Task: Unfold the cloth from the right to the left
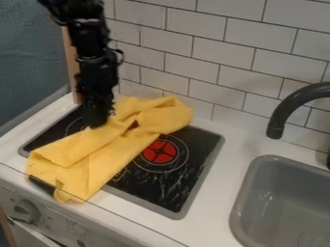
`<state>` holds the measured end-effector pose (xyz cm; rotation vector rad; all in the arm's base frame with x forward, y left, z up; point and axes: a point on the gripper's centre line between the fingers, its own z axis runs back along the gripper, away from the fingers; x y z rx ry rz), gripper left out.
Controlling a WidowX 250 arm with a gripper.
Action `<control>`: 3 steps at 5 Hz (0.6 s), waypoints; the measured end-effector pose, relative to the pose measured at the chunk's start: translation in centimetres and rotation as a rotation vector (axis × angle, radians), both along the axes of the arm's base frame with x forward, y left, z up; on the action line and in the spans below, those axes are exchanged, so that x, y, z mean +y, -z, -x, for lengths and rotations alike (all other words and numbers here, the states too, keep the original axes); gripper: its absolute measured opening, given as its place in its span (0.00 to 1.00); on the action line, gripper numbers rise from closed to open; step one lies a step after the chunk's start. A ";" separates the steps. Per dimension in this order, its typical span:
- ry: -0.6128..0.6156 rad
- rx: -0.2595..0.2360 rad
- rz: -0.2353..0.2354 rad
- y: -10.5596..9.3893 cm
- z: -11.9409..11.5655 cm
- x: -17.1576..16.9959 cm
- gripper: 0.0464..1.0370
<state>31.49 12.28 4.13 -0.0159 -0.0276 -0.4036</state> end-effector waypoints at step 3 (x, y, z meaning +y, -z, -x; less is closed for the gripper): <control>-0.132 -0.080 -0.139 -2.1 -0.1 6.9 0.00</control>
